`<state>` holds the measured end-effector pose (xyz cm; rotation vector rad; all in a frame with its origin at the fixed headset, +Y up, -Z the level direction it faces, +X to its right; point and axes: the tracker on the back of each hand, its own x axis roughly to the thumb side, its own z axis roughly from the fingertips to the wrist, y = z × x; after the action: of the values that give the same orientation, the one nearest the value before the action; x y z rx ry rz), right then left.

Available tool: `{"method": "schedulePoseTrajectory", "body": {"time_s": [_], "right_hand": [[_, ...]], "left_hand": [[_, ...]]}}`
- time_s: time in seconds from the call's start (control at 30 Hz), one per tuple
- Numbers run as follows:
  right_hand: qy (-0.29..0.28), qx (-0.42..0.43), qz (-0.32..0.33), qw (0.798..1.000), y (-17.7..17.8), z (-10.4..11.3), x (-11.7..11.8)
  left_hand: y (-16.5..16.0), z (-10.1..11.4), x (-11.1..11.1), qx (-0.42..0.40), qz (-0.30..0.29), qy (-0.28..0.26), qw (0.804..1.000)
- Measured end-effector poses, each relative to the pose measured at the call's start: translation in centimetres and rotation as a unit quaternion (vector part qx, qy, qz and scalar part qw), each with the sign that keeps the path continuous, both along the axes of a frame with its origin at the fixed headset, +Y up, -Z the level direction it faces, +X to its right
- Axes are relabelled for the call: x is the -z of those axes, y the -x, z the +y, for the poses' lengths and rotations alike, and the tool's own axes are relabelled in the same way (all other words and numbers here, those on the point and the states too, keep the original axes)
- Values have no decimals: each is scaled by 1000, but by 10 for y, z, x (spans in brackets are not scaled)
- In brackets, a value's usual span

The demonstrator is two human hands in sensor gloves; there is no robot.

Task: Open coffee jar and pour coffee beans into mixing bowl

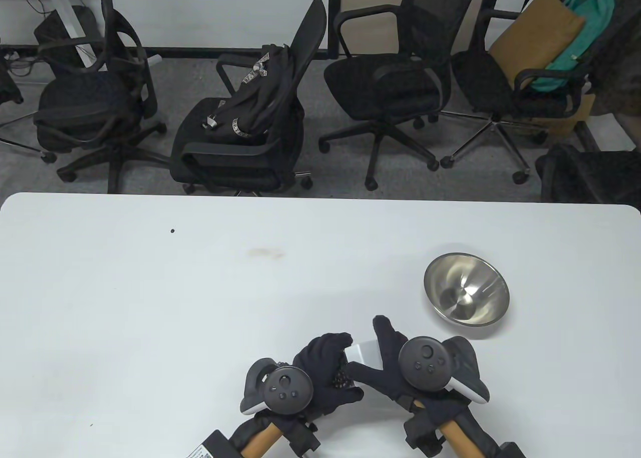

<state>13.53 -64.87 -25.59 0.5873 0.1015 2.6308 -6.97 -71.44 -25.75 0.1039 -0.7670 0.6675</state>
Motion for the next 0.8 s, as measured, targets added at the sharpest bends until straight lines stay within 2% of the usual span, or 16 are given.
{"method": "schedulePoseTrajectory", "body": {"time_s": [0.2,0.4,0.8], "right_hand": [[-2,-9,15,1000,4,0,-1],[-32,-41,68,996,7,3,-4],[-80,-88,121,985,10,5,-9]], "left_hand": [[0,-1,0,2,-5,3,1000],[2,-2,1,-3,-21,13,1000],[3,-5,2,-4,-40,28,999]]}}
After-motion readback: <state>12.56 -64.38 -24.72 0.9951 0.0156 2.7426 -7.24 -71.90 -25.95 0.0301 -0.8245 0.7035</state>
